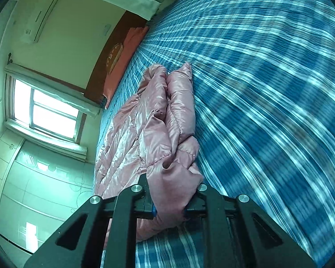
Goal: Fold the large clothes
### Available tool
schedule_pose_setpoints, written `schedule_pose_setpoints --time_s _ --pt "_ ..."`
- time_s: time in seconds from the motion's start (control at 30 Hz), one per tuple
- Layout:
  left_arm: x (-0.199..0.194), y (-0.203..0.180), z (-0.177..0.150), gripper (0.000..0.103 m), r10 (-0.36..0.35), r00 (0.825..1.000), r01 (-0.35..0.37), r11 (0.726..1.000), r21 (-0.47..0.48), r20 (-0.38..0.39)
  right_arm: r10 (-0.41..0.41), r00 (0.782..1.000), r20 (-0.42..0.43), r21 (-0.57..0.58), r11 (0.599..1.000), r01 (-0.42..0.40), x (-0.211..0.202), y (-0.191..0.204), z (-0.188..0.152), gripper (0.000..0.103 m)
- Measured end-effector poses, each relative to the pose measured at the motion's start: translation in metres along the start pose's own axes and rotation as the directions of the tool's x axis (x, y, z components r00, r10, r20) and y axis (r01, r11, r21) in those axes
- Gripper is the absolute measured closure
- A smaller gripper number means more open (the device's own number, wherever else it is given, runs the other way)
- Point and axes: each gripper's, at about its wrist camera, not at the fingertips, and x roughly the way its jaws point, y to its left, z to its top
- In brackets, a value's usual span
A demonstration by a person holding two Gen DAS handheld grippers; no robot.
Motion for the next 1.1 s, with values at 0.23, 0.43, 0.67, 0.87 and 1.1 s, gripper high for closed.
schedule_pose_setpoints --time_s 0.23,0.43,0.67,0.87,1.1 --pt "-0.019 0.020 -0.010 0.094 0.003 1.000 -0.003 1.000 -0.024 -0.009 0.001 1.000 -0.014 0.005 1.000 -0.001 -0.019 -0.015 -0.017 0.088" --pt "-0.024 0.029 -0.015 0.093 0.002 1.000 -0.003 1.000 -0.018 -0.015 -0.002 1.000 -0.018 0.001 1.000 0.002 -0.017 -0.018 -0.019 0.088" --pt "-0.033 0.028 -0.011 0.058 0.027 0.999 -0.028 0.999 0.016 0.032 0.014 1.000 -0.001 0.025 1.000 -0.014 -0.021 -0.028 -0.016 0.077" --pt "-0.027 0.030 -0.002 0.055 0.093 0.995 -0.096 0.992 0.080 0.033 -0.002 1.000 0.030 0.052 0.999 0.001 -0.035 -0.049 -0.014 0.064" --pt "-0.026 0.043 0.004 0.055 0.097 0.995 -0.098 0.993 0.058 0.022 -0.047 0.998 0.052 0.077 0.996 0.043 -0.050 -0.073 -0.001 0.064"
